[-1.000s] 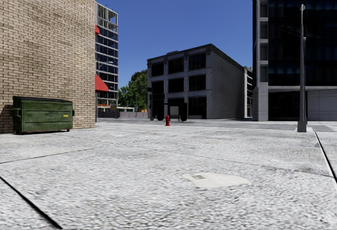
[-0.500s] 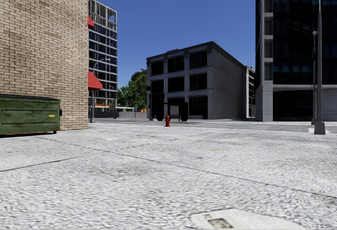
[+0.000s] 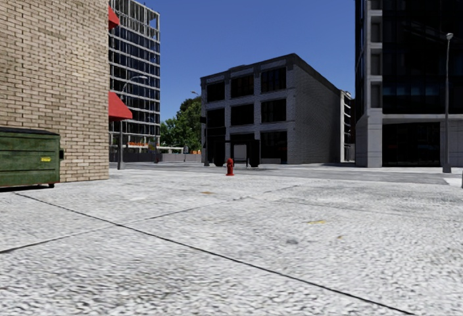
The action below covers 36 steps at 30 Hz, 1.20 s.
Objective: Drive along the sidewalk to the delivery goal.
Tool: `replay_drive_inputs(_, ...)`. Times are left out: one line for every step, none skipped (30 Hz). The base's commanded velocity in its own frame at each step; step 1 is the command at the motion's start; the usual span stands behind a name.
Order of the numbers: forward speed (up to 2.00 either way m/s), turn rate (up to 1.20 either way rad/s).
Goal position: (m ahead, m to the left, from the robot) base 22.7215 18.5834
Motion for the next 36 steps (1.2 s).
replay_drive_inputs(2.00, 0.00)
replay_drive_inputs(2.00, 0.00)
replay_drive_inputs(2.00, 0.00)
replay_drive_inputs(2.00, 0.00)
replay_drive_inputs(2.00, 0.00)
replay_drive_inputs(2.00, 0.00)
replay_drive_inputs(2.00, 0.00)
replay_drive_inputs(2.00, 0.00)
replay_drive_inputs(2.00, 0.00)
replay_drive_inputs(2.00, 0.00)
replay_drive_inputs(2.00, 0.00)
replay_drive_inputs(2.00, 0.00)
replay_drive_inputs(2.00, 0.00)
replay_drive_inputs(2.00, 0.00)
replay_drive_inputs(2.00, 0.00)
replay_drive_inputs(2.00, 0.00)
replay_drive_inputs(2.00, 0.00)
replay_drive_inputs(2.00, 0.00)
replay_drive_inputs(2.00, 0.00)
replay_drive_inputs(2.00, 0.00)
replay_drive_inputs(2.00, 0.00)
replay_drive_inputs(2.00, 0.00)
replay_drive_inputs(2.00, 0.00)
replay_drive_inputs(2.00, 0.00)
replay_drive_inputs(2.00, 0.00)
replay_drive_inputs(2.00, 0.00)
replay_drive_inputs(2.00, 0.00)
replay_drive_inputs(2.00, 0.00)
replay_drive_inputs(2.00, 0.00)
replay_drive_inputs(2.00, 0.00)
replay_drive_inputs(2.00, 0.00)
replay_drive_inputs(2.00, 0.00)
replay_drive_inputs(2.00, 0.00)
replay_drive_inputs(2.00, 0.00)
replay_drive_inputs(2.00, 0.00)
replay_drive_inputs(2.00, 0.00)
